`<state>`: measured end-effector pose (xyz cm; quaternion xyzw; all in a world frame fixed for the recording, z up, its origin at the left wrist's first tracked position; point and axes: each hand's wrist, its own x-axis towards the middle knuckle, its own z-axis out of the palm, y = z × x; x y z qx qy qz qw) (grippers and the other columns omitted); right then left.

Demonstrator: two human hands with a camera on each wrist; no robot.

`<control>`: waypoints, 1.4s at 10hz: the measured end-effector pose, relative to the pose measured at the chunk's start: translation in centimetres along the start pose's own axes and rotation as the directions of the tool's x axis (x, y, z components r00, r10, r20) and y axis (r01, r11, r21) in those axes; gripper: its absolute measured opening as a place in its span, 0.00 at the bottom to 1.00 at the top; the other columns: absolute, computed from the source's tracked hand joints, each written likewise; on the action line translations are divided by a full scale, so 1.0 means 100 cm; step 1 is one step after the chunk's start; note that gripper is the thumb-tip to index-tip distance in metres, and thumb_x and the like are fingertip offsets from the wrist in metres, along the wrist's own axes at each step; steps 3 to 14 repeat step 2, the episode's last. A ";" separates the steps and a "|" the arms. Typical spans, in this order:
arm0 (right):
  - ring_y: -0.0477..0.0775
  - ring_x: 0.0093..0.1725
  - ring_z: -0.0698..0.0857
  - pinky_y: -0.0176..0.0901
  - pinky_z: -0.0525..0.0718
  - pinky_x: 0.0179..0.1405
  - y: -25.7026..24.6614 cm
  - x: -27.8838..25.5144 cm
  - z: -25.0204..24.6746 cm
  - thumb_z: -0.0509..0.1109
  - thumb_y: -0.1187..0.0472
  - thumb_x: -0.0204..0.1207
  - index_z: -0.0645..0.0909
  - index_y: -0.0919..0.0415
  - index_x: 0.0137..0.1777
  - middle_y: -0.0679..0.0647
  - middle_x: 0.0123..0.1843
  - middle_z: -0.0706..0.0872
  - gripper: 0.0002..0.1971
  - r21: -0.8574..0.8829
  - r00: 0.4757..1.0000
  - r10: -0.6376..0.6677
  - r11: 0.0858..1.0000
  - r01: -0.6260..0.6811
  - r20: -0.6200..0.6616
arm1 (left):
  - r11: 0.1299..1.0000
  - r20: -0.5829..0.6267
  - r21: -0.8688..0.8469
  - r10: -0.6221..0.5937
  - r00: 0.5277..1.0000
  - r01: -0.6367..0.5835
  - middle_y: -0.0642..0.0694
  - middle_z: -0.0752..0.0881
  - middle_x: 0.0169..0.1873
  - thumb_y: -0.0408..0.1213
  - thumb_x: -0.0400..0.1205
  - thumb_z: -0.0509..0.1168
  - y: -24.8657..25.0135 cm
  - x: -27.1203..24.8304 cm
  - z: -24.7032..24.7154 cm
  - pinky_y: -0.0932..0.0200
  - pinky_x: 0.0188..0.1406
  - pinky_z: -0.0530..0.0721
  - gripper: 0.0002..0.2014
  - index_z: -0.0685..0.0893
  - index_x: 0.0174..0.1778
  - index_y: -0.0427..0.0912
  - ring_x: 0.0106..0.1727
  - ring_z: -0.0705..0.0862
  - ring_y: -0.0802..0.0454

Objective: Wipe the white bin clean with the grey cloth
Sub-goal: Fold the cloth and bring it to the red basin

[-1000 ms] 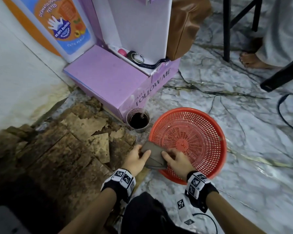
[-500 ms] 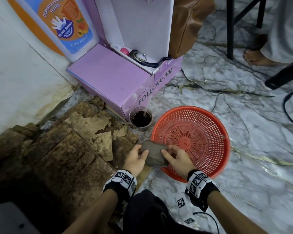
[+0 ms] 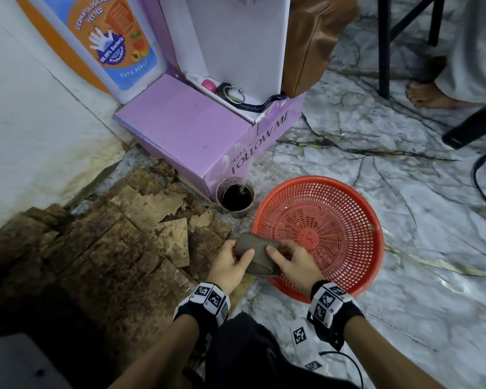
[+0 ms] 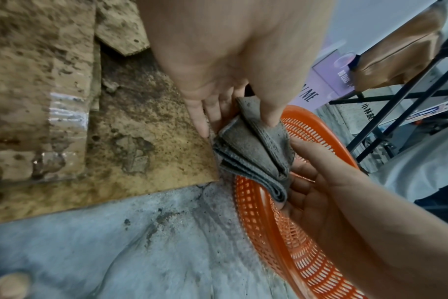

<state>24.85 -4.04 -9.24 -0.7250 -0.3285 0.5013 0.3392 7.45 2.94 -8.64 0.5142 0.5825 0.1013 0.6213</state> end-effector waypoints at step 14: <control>0.46 0.56 0.87 0.33 0.85 0.49 -0.007 -0.003 -0.001 0.71 0.43 0.78 0.79 0.54 0.65 0.47 0.56 0.88 0.21 -0.020 1.000 0.022 1.000 -0.022 -0.009 | 1.000 -0.009 0.014 -0.027 1.000 0.027 0.47 0.85 0.64 0.56 0.77 0.70 -0.004 -0.001 -0.002 0.45 0.69 0.83 0.31 0.71 0.72 0.49 0.64 0.85 0.51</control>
